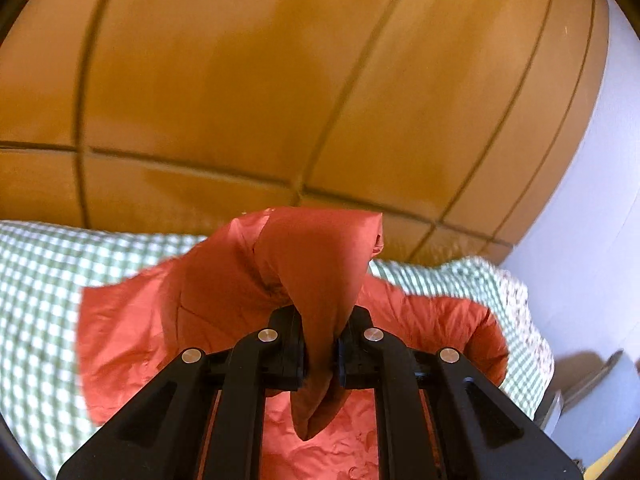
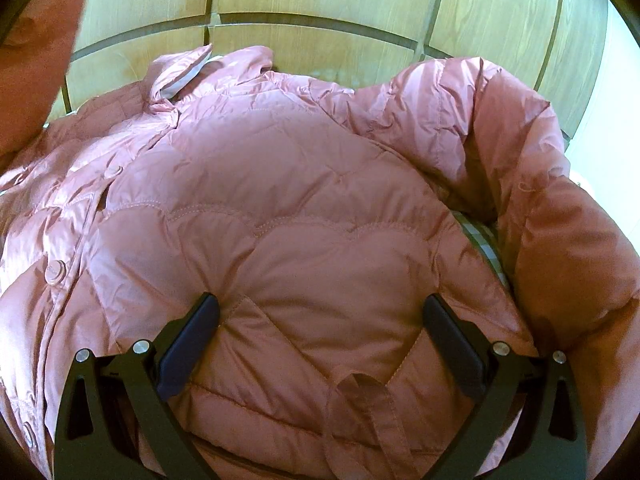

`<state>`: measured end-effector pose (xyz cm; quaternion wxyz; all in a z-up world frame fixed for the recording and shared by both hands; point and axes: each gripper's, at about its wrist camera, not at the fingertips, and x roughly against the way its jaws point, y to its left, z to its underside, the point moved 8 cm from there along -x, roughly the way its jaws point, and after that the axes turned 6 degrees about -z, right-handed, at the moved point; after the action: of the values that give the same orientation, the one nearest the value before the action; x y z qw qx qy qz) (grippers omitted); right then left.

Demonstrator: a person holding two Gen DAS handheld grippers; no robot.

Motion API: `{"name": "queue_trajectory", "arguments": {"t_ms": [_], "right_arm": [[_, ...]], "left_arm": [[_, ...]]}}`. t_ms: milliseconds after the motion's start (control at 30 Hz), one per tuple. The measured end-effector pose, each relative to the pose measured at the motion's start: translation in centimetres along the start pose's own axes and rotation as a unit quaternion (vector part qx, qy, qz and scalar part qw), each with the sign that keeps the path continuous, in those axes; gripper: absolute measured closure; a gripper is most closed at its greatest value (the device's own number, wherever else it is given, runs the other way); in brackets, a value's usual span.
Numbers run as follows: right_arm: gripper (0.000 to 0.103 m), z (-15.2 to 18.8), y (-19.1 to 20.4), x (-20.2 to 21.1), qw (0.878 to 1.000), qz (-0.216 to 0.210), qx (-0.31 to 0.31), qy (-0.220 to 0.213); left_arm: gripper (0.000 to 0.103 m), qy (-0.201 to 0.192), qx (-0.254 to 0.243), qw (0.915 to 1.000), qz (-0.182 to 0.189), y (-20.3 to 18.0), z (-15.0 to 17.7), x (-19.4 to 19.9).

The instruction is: Fold small clothes

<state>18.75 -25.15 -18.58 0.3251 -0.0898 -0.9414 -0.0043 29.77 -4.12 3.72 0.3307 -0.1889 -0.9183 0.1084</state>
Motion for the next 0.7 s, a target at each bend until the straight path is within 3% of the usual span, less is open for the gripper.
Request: {"name": "queue_trajectory", "arguments": {"t_ms": [100, 167, 233, 267, 367, 433, 533, 600, 700], "right_arm": [[0.002, 0.0, 0.0, 0.0, 1.0, -0.001, -0.001, 0.0], [0.002, 0.0, 0.0, 0.0, 1.0, -0.001, -0.001, 0.0], [0.002, 0.0, 0.0, 0.0, 1.0, -0.001, -0.001, 0.0], [0.002, 0.0, 0.0, 0.0, 1.0, -0.002, -0.001, 0.0], [0.002, 0.0, 0.1, 0.0, 1.0, 0.0, 0.0, 0.0], [0.002, 0.0, 0.1, 0.0, 1.0, 0.001, 0.001, 0.0], [0.002, 0.0, 0.1, 0.0, 1.0, 0.001, 0.001, 0.0], [0.002, 0.0, 0.1, 0.0, 1.0, 0.002, 0.002, 0.0], [0.002, -0.1, 0.2, 0.0, 1.0, 0.006, 0.006, 0.003]], "left_arm": [[0.092, 0.02, -0.024, 0.9995, 0.0, -1.2, 2.3, -3.6], [0.078, 0.034, -0.049, 0.9981, -0.014, -1.6, 4.3, -6.6], [0.044, 0.054, -0.065, 0.9963, -0.016, -1.9, 6.5, -8.2], [0.038, 0.062, -0.067, 0.9957, -0.013, -2.1, 7.5, -8.5], [0.034, 0.065, -0.065, 0.9956, 0.018, -2.1, 9.7, -7.4], [0.034, 0.048, -0.063, 0.9968, 0.009, -0.9, 10.0, -5.7], [0.034, 0.004, -0.036, 0.9987, -0.036, 3.0, 9.6, -3.1], [0.034, -0.017, -0.006, 0.9961, -0.087, 6.4, 9.6, -1.8], [0.034, -0.034, 0.042, 0.9803, -0.19, 12.6, 9.9, -0.7]]}}
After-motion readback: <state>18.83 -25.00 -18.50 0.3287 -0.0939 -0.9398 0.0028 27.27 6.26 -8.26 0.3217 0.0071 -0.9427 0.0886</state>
